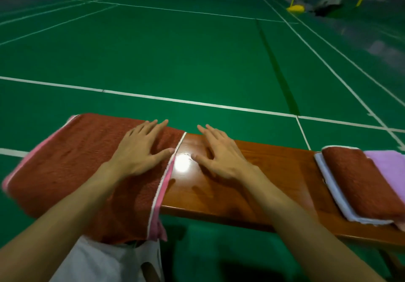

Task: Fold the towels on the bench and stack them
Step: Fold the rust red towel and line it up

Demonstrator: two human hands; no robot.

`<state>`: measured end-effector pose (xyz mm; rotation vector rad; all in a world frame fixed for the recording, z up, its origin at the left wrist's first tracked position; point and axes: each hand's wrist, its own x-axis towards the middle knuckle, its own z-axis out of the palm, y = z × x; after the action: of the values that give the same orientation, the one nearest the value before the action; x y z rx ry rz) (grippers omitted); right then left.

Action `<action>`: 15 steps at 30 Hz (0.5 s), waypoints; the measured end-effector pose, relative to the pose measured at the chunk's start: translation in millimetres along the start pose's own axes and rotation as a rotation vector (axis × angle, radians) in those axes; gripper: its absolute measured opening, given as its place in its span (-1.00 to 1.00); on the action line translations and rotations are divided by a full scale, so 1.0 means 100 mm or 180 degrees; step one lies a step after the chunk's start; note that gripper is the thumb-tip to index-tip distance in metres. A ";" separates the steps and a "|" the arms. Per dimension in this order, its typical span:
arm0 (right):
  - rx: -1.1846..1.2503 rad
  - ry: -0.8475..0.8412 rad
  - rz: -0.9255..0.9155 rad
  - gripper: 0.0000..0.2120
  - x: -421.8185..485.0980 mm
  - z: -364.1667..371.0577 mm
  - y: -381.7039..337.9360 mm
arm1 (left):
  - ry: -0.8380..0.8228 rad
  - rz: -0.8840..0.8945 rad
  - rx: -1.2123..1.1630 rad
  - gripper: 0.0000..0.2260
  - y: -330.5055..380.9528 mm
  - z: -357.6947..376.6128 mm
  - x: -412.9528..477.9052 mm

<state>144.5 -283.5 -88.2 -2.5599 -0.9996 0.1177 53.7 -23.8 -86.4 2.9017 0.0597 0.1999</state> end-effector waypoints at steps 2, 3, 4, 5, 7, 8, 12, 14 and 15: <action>0.0078 -0.0040 -0.0072 -0.18 0.10 0.18 -0.17 | -0.0013 -0.0152 0.0019 -0.14 -0.24 -0.01 -0.11; 0.0127 -0.0064 -0.0095 -0.18 0.14 0.27 -0.27 | -0.0043 -0.0237 0.0023 -0.14 -0.34 -0.01 -0.17; 0.0190 -0.0097 -0.0102 -0.18 0.18 0.35 -0.36 | -0.0084 -0.0325 0.0028 -0.13 -0.44 -0.01 -0.23; 0.0244 -0.0134 -0.0108 -0.18 0.20 0.43 -0.45 | -0.0117 -0.0406 0.0031 -0.13 -0.53 -0.01 -0.29; 0.0204 -0.0208 -0.0098 -0.22 0.26 0.58 -0.62 | -0.0163 -0.0537 0.0015 -0.12 -0.70 0.00 -0.39; 0.0111 -0.0211 -0.0091 -0.25 0.28 0.65 -0.68 | -0.0166 -0.0591 -0.0006 -0.12 -0.78 0.00 -0.43; -0.0112 0.0017 0.0037 -0.36 0.33 0.82 -0.84 | 0.0022 -0.0783 -0.0162 -0.17 -1.01 -0.01 -0.57; -0.0037 0.0329 0.0151 -0.43 0.30 0.89 -0.86 | 0.0235 -0.0944 -0.0194 -0.24 -1.11 0.00 -0.62; -0.0027 0.0576 0.0226 -0.48 0.27 0.92 -0.87 | 0.0378 -0.1064 -0.0166 -0.28 -1.17 0.00 -0.65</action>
<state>90.0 -177.2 -137.5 -2.5604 -0.8438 -0.0974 -13.5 86.1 -122.4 2.7709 0.5456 0.3072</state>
